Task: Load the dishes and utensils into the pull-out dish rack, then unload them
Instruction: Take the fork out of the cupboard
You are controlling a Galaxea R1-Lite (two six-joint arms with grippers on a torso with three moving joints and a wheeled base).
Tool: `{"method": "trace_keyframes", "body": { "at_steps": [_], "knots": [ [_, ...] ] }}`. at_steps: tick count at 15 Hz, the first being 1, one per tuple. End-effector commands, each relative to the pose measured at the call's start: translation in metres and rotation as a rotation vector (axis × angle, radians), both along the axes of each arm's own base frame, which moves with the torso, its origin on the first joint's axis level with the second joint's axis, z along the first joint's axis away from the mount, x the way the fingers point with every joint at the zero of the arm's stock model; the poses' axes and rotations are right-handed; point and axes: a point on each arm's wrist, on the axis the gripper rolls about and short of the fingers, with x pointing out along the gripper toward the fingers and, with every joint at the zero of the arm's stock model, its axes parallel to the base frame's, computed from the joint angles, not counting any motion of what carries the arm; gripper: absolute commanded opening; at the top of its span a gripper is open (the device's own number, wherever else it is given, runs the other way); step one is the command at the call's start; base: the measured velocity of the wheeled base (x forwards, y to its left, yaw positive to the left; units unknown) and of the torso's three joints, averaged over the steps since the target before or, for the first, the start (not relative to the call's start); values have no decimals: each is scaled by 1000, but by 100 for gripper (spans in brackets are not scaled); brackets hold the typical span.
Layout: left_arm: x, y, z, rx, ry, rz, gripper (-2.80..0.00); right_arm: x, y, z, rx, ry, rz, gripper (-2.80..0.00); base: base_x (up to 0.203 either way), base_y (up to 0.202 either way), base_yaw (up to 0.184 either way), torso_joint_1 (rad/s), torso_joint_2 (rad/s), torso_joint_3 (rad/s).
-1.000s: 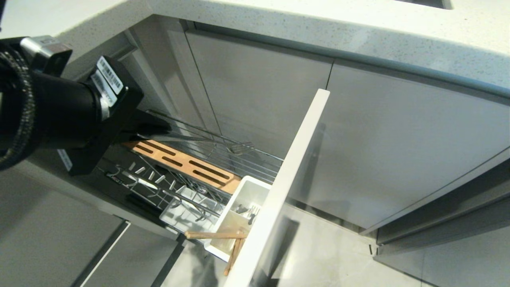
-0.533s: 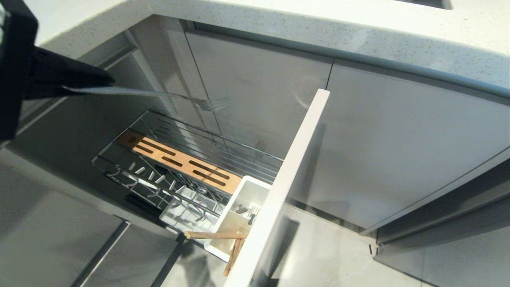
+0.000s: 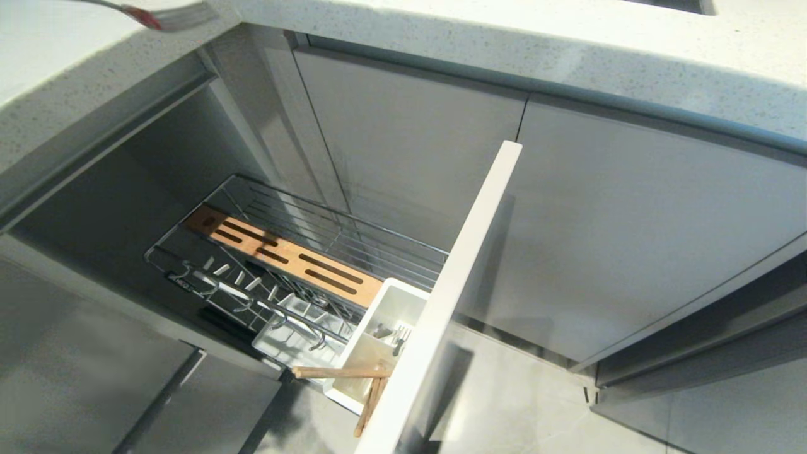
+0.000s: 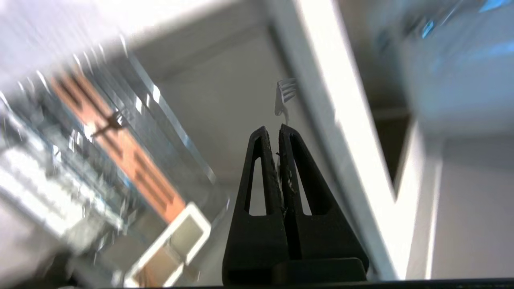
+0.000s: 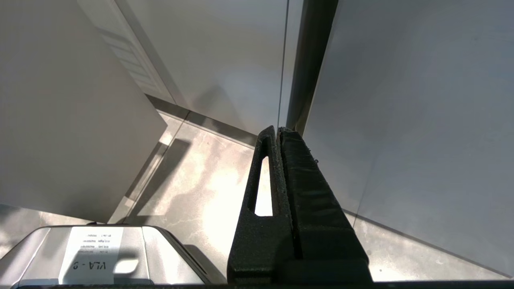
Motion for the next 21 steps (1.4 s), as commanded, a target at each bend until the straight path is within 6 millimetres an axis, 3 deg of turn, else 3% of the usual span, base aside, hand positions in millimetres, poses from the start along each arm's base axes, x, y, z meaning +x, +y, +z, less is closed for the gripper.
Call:
{"method": "trace_keyframes", "body": {
  "at_steps": [1, 6, 11, 15, 21],
  "knots": [
    [-19, 18, 8, -26, -87, 98, -280, 0, 0, 0, 0, 2, 1, -280, 0, 0, 0, 0, 0, 0],
    [-48, 34, 21, -7, -261, 372, -280, 0, 0, 0, 0, 2, 1, -280, 0, 0, 0, 0, 0, 0],
    [-59, 30, 27, 51, -370, 709, -280, 0, 0, 0, 0, 2, 1, -280, 0, 0, 0, 0, 0, 0],
    [-40, 37, 25, 130, -422, 1073, -280, 0, 0, 0, 0, 2, 1, -280, 0, 0, 0, 0, 0, 0],
    [-3, 84, -18, 286, -471, 1359, -280, 0, 0, 0, 0, 2, 1, -280, 0, 0, 0, 0, 0, 0]
  ]
}}
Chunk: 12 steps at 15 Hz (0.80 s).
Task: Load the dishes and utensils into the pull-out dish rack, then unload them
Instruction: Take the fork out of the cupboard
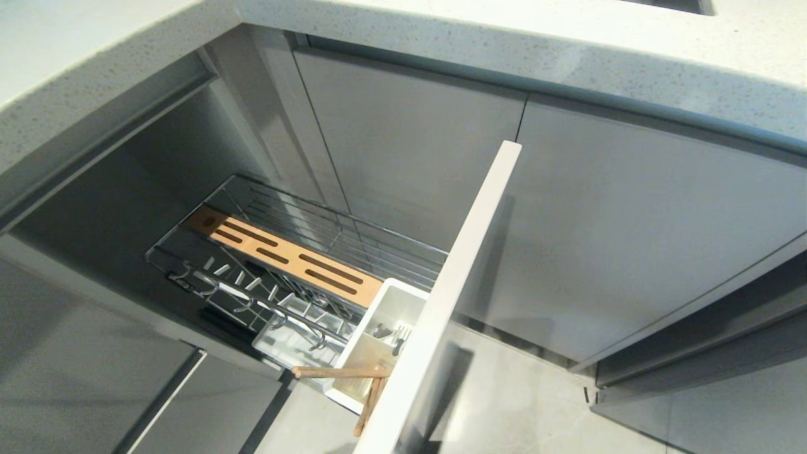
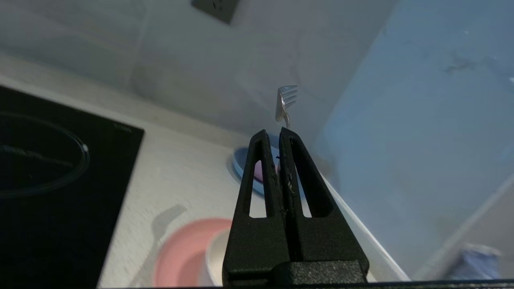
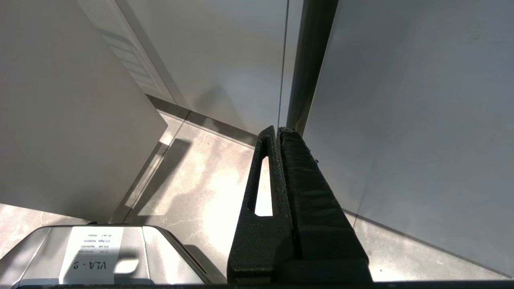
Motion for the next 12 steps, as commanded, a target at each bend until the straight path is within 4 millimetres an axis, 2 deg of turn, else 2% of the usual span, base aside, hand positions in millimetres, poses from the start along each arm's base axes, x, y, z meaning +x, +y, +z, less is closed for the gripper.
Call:
{"method": "trace_keyframes", "body": {
  "at_steps": [1, 6, 12],
  "knots": [
    [9, 19, -22, -9, 12, 76, -280, 0, 0, 0, 0, 2, 1, -280, 0, 0, 0, 0, 0, 0],
    [24, 43, -66, -69, 100, 59, -280, 0, 0, 0, 0, 2, 1, -280, 0, 0, 0, 0, 0, 0],
    [30, 46, -85, -147, 180, -32, -280, 0, 0, 0, 0, 2, 1, -280, 0, 0, 0, 0, 0, 0]
  ]
}}
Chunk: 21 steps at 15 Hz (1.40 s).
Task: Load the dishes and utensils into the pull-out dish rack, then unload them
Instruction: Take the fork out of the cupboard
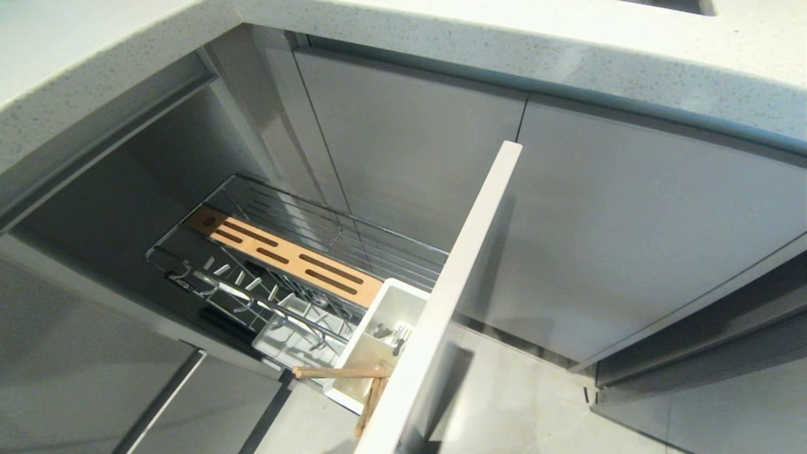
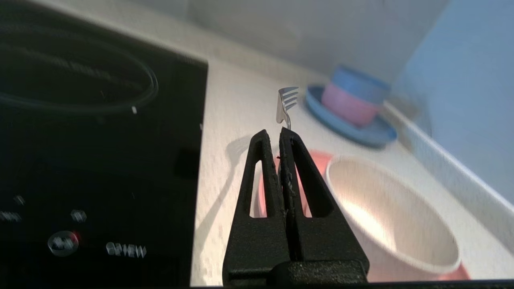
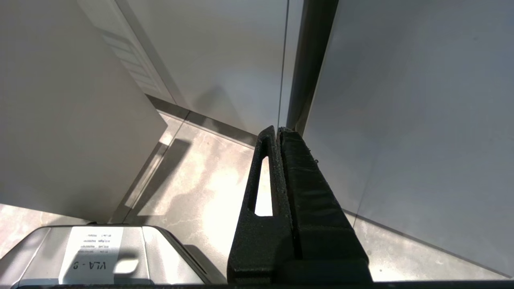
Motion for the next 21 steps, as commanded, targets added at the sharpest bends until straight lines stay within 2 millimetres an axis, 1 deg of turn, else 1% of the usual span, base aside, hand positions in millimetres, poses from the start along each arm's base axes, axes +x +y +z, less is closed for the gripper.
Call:
{"method": "trace_keyframes", "body": {
  "at_steps": [1, 7, 10, 16, 21],
  "knots": [
    [2, 0, -3, -15, 13, -37, -280, 0, 0, 0, 0, 2, 1, -280, 0, 0, 0, 0, 0, 0],
    [4, -7, -4, -16, 32, -131, -280, 0, 0, 0, 0, 2, 1, -280, 0, 0, 0, 0, 0, 0],
    [3, -9, -3, -6, 27, -147, -280, 0, 0, 0, 0, 2, 1, -280, 0, 0, 0, 0, 0, 0],
    [7, -9, -6, -16, 33, -252, -280, 0, 0, 0, 0, 2, 1, -280, 0, 0, 0, 0, 0, 0],
    [7, -9, -9, -33, 22, -260, -280, 0, 0, 0, 0, 2, 1, -280, 0, 0, 0, 0, 0, 0]
  ]
}}
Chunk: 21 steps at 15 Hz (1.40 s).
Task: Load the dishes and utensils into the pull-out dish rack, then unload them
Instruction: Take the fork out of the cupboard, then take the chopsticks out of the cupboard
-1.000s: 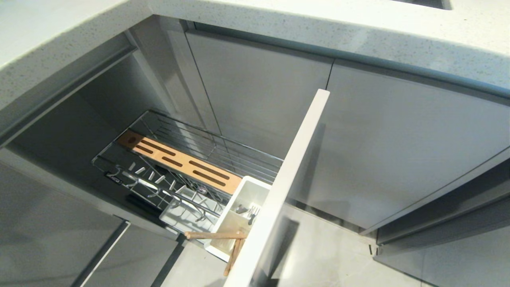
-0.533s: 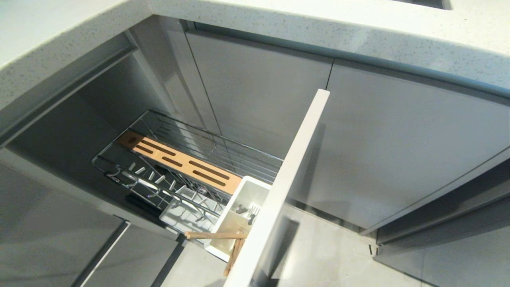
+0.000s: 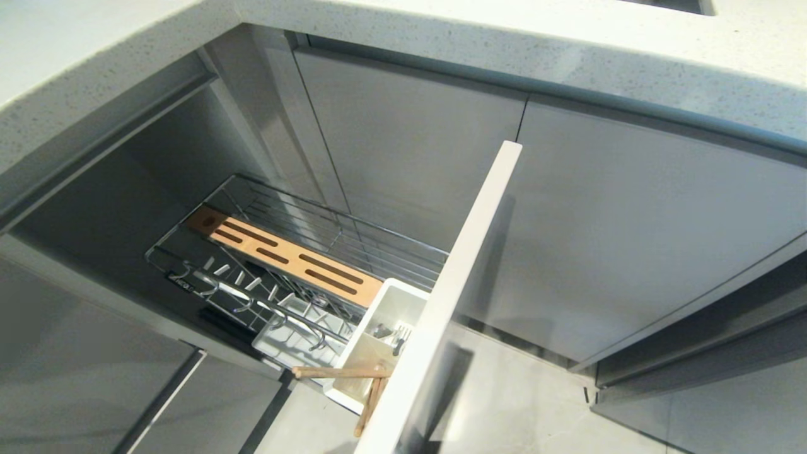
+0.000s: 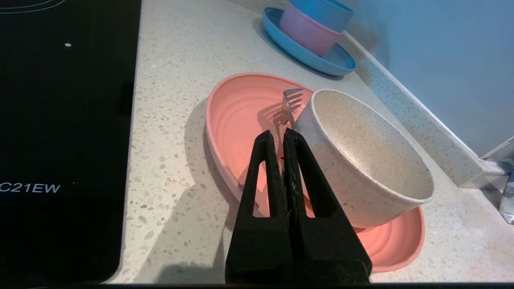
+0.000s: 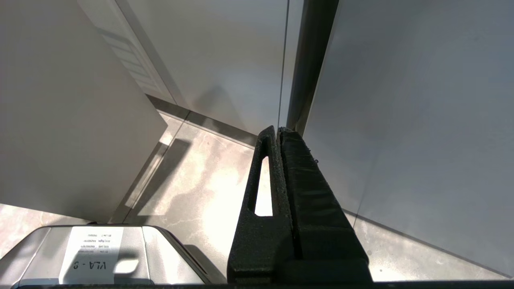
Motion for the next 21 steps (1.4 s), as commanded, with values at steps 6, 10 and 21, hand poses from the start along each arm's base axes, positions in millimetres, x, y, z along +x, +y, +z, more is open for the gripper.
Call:
{"method": "trace_keyframes", "body": {
  "at_steps": [6, 10, 21],
  "knots": [
    [-1, 0, -2, -9, -2, 5, 0, 0, 0, 0, 0, 2, 0, -280, 0, 0, 0, 0, 0, 0],
    [-6, -5, 4, 16, -24, 10, 0, 0, 0, 0, 0, 2, 0, -280, 0, 0, 0, 0, 0, 0],
    [-43, -73, 124, 331, -376, -330, -280, 0, 0, 0, 0, 2, 0, -280, 0, 0, 0, 0, 0, 0]
  ]
}}
